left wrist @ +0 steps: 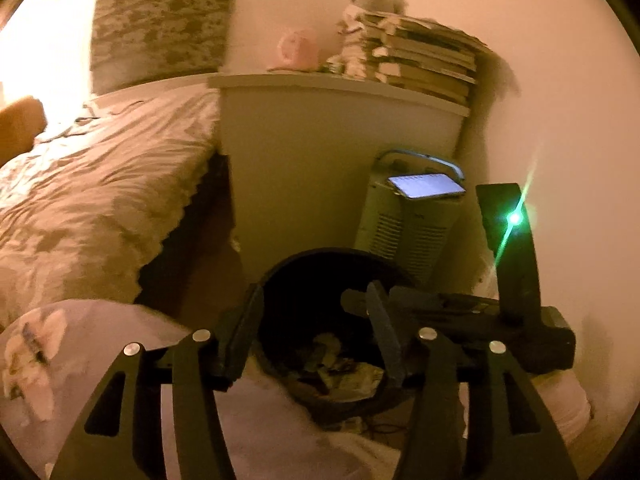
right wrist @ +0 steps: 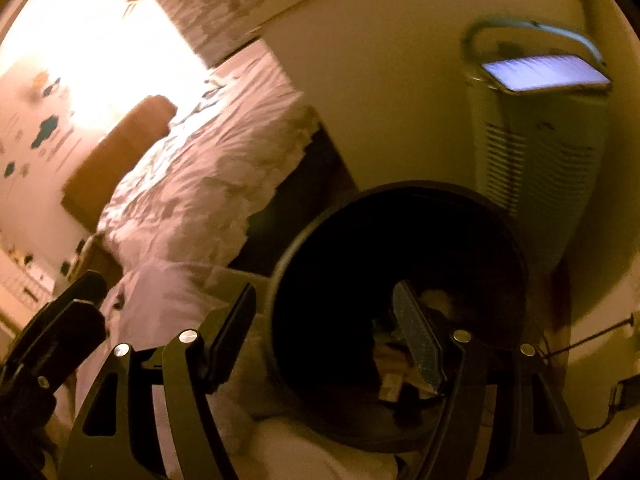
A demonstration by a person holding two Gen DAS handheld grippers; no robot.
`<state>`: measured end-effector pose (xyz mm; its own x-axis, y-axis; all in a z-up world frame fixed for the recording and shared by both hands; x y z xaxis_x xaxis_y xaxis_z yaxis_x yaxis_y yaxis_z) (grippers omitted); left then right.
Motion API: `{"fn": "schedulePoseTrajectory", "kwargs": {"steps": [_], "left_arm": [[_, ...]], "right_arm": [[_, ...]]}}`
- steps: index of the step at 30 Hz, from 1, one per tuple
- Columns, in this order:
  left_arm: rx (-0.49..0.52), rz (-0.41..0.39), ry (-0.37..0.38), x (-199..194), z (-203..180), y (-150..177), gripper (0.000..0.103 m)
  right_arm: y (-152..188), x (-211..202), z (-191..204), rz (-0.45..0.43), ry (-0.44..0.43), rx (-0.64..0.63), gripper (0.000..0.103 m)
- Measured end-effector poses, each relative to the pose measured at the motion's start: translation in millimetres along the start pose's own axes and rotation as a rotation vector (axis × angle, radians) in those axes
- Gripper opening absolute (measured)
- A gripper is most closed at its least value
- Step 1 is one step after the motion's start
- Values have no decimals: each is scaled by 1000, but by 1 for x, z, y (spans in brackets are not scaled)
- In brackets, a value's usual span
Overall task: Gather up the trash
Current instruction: 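Open both tools to drop the gum pack and plastic box into the bin, then grasp the white spray nozzle with left tool while right tool grasps black probiotics packet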
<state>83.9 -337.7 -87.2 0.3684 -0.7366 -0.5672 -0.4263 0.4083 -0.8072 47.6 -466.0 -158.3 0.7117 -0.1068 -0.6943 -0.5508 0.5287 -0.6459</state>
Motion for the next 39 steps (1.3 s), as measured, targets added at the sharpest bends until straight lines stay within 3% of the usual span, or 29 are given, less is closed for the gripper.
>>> {"fn": "schedulePoseTrajectory", "kwargs": {"steps": [8,15,21,26,29,36,39], "left_arm": [[-130,-31,-142,-49,81,22,59],[-316,-37,-314,-101,186,65,59],[-438,-7,-404,-130,268,99,59],[-432,46,-419,-128,311,110,58],[-391,91,-413,-117,325,112,52],[-346,175,-375,-100,346,123,35],[-327,203,-353,-93,347,124,33]], "right_arm": [[3,11,98,31,-93,-182,71],[12,25,194,68,-174,-372,71],[23,44,275,117,-222,-545,69],[32,77,333,168,-230,-656,63],[40,101,359,205,-217,-706,62],[52,147,384,277,-185,-784,51],[56,161,388,301,-175,-802,46]]}}
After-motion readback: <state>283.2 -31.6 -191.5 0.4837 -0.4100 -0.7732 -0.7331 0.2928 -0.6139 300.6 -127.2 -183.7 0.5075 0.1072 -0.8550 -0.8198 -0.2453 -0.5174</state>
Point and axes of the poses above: each gripper's, at about its wrist camera, not at the fingertips, and x roughly the way its jaws point, z to its left, y to its underside, the point moved 5 cm from there along x, roughly the way its jaws point, and after that the axes turned 6 degrees about y, right-handed, at the moved point
